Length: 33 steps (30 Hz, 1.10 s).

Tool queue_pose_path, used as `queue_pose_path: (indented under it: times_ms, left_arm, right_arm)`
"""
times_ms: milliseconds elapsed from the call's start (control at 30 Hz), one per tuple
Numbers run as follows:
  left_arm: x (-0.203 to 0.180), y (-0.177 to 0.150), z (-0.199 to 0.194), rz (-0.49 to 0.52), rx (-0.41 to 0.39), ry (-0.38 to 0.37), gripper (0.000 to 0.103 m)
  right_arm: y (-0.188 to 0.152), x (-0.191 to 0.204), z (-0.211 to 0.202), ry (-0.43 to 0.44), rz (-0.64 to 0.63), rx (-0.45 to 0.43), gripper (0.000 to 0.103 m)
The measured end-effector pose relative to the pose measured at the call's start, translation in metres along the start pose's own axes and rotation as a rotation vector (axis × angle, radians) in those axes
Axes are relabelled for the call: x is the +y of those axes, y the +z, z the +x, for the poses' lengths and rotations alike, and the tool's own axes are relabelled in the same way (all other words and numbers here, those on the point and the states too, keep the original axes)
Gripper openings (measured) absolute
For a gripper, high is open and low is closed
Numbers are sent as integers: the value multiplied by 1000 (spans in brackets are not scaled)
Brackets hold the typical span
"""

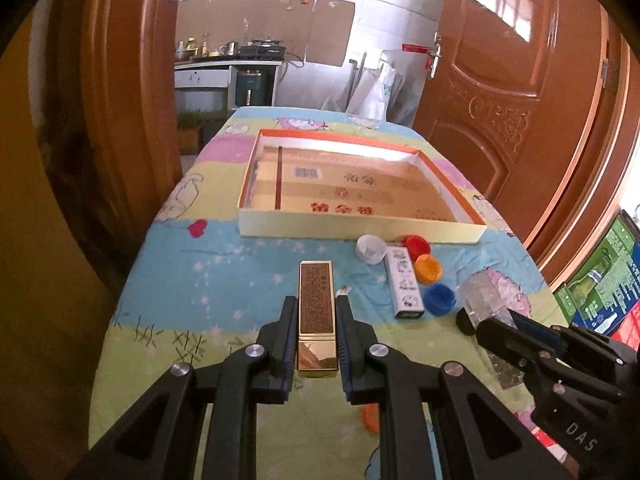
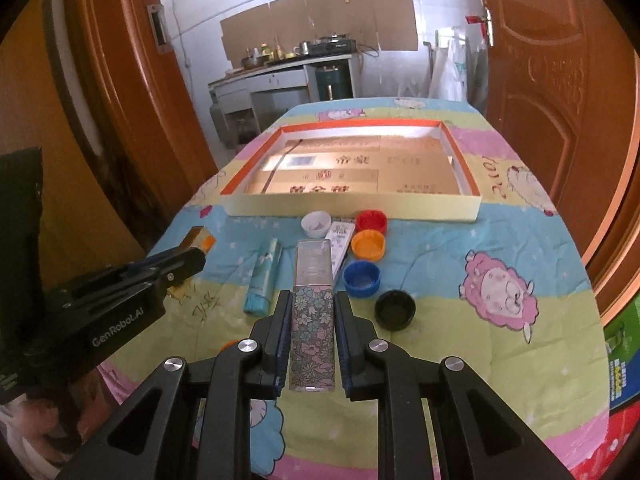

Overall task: Organize rigid objects
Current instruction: 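Carry the gold-brown box and glass tube with both tools into the cardboard tray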

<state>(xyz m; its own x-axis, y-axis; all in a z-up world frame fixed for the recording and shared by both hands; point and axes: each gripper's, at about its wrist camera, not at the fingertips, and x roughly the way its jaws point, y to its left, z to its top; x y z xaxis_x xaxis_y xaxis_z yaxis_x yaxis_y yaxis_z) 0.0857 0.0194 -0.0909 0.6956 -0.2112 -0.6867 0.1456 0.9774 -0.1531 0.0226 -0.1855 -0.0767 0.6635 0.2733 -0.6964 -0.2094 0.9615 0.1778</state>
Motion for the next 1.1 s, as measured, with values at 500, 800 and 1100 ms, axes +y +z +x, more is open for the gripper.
queue_pose_path:
  times_ms: [500,800,1100]
  left_arm:
    - [-5,39,18,-16,11,-2,18]
    - [-14,63,31,-1,14,13,18]
    - [-21,82,40,11,9,33,18]
  right_arm:
    - [36,-15,17,2,28,6,21]
    - [58,-26,22,1,40,-3,21]
    - [74,-37,25,-5,52,-8,21]
